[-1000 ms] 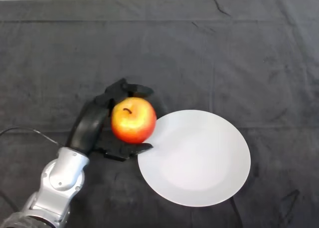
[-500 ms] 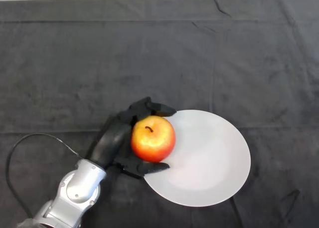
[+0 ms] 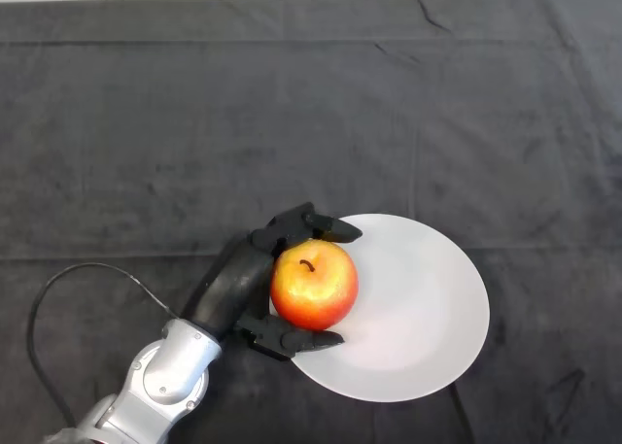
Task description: Move the apple to the plate
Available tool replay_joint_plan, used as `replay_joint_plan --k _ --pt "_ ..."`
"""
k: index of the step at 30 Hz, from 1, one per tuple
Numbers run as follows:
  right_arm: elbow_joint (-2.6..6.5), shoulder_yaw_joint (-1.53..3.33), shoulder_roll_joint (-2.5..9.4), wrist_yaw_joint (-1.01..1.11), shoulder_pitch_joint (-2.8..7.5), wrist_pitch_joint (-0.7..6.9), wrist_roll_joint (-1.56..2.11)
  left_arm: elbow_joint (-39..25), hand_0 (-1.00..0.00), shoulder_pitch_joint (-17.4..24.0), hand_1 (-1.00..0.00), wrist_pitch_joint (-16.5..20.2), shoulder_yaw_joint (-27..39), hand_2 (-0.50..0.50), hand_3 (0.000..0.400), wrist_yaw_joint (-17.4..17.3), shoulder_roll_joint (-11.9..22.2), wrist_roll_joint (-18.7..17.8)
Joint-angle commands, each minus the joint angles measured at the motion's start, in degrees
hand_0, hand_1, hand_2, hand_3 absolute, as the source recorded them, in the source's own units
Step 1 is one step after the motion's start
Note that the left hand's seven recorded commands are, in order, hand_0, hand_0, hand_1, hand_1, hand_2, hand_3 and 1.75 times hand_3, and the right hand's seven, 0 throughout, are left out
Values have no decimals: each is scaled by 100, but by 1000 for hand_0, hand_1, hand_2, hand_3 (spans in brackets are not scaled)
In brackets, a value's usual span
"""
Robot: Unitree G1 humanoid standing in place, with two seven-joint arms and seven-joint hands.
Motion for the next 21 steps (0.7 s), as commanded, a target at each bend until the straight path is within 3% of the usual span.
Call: replay_joint_plan --k 1,15,21 --pt "-104 -86 -81 -23 -27 -24 116 -6 0 -127 -20 70 -253 10 8 65 160 -25" --pt "-99 -86 -83 -22 -29 -22 117 75 0 -193 0 117 -355 0 0 178 226 32" --pt "-98 -85 -84 -21 -30 -22 117 7 0 -179 0 87 -230 0 0 40 404 -105"
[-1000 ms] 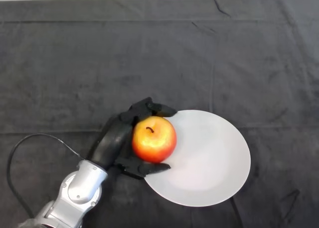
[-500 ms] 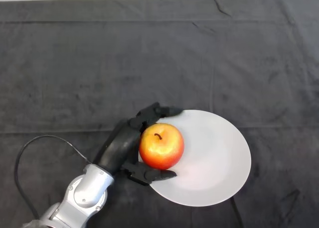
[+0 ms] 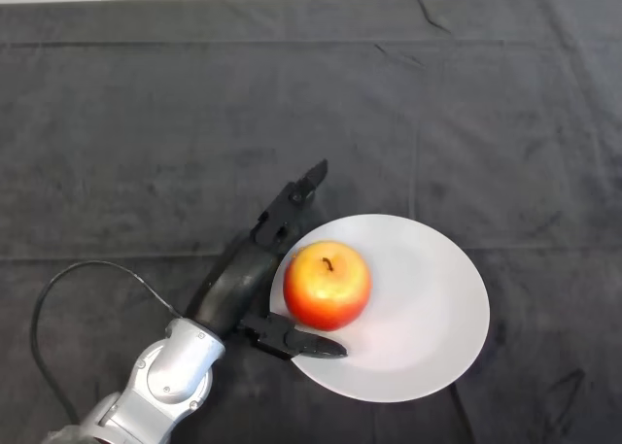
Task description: Move the apple to the plate
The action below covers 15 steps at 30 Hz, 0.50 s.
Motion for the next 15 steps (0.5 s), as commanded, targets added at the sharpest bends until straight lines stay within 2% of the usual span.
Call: replay_joint_plan --k 1,15 --pt "-97 -85 -84 -21 -30 -22 117 -10 0 -106 0 66 -55 0 0 -119 379 -51" --pt "-98 -84 -84 -21 -30 -23 118 -135 0 198 0 -261 791 0 0 -536 1010 -682"
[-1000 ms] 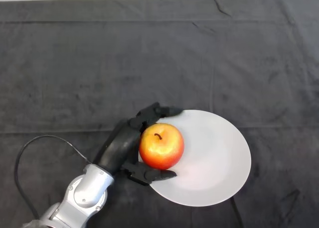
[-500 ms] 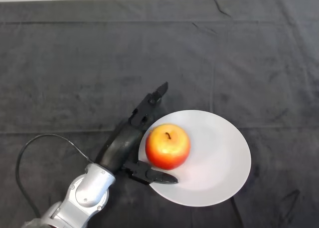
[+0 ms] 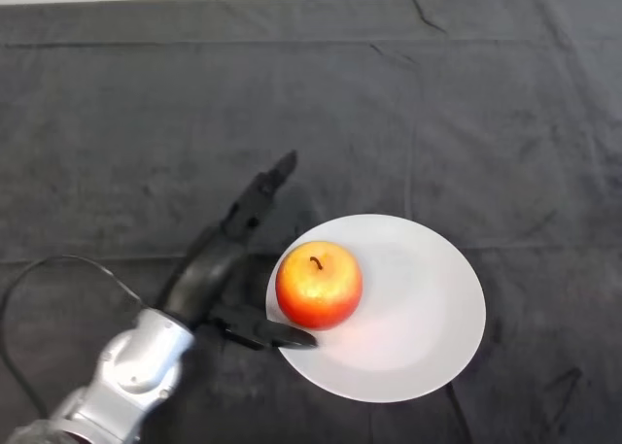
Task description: Move the apple to the plate
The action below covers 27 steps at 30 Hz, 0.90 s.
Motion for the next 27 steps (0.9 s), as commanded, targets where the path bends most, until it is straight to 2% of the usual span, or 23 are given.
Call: replay_joint_plan --k 1,10,27 --pt "-98 -84 -84 -21 -30 -23 118 -121 0 149 0 -169 174 0 0 -97 305 -198" --pt "-96 -83 -85 -20 -30 -23 118 78 0 399 0 -466 894 0 0 -407 730 -737" --pt "-82 -84 -92 -15 -36 -21 118 739 0 653 0 -810 2185 0 0 -794 1257 -1537"
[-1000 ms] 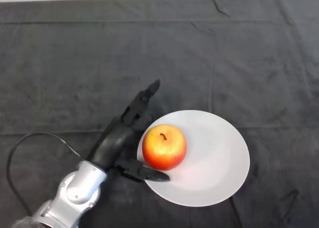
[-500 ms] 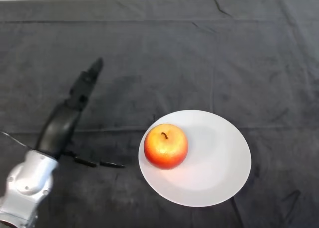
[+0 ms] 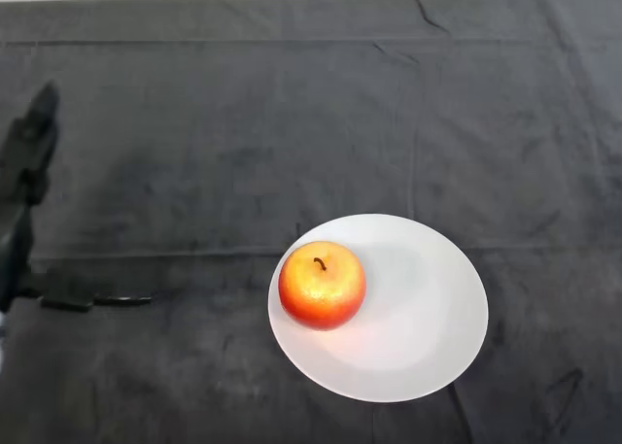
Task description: Move the apple to the plate
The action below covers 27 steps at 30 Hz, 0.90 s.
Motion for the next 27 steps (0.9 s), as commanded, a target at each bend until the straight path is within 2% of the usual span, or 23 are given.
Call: replay_joint_plan --k 1,9,16,27 --pt "-80 -84 -94 -14 -36 -22 117 185 0 133 0 -224 254 0 0 -65 428 -198" --pt "-69 -84 -100 -9 -40 -21 117 562 0 246 0 -522 869 0 0 -75 594 -430" --pt "-57 -84 -105 -4 -45 -19 116 945 0 162 0 -677 1200 0 0 99 595 -377" --pt "-38 -84 -113 4 -52 -18 114 1455 0 262 0 -791 1786 0 0 -44 833 -615"
